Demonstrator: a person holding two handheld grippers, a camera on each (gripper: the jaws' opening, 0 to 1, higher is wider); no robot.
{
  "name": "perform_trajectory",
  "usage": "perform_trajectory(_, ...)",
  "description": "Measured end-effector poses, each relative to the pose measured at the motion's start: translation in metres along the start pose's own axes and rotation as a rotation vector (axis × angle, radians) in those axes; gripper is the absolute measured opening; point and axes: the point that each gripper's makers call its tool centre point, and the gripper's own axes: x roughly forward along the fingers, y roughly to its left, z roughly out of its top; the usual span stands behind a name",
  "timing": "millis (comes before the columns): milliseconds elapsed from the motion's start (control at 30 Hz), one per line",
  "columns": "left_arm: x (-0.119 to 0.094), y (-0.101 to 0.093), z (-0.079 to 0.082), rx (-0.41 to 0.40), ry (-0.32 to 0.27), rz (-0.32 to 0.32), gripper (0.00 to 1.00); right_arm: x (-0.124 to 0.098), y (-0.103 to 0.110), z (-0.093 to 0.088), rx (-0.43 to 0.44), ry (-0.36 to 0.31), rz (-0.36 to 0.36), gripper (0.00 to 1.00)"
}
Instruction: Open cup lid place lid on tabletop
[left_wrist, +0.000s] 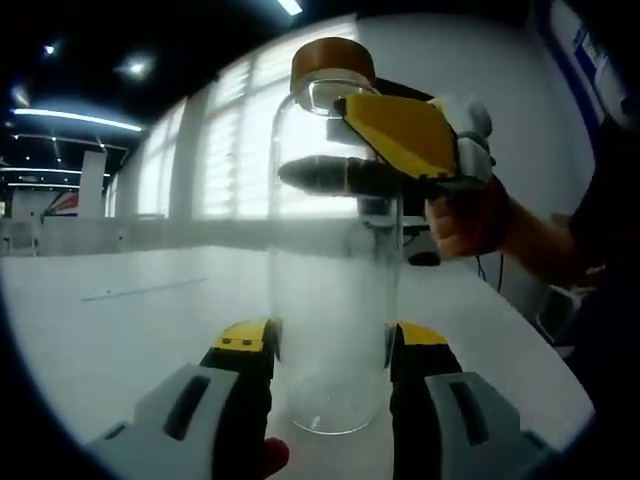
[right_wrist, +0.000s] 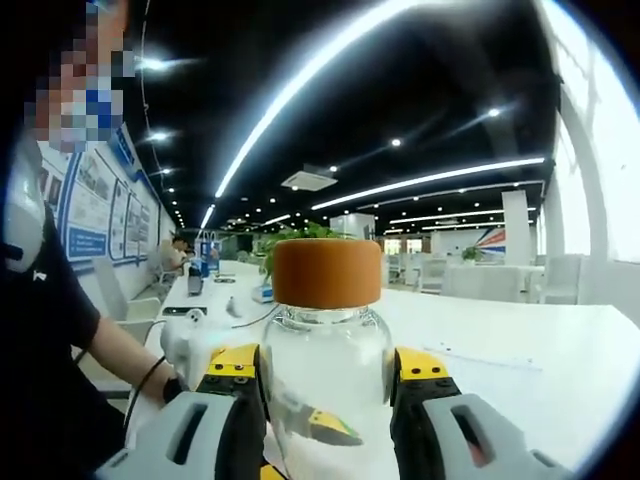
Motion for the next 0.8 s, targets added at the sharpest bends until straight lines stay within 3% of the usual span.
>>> perform_trajectory(200,0.000,0.002,-0.001,-0.004,-0.001,0.002,0.36,-0.002,0.001,0.001,-0.016,0.010,-0.057,0.44)
perform_trajectory(533,0.000,0.003,-0.001,-0.007,0.000,-0.001,0.36,-0.011,-0.002,0.024,0.046,-0.041,-0.145,0.54)
perform_trajectory(700,0.001,0.004,-0.001,-0.006,0.000,0.000,0.36,-0.017,-0.003,0.039,-0.020,-0.054,-0.262,0.54)
perform_trajectory(800,0.001,0.004,-0.001,-0.006,0.000,0.000,0.36,-0.017,-0.001,0.047,-0.005,-0.063,-0.292,0.54)
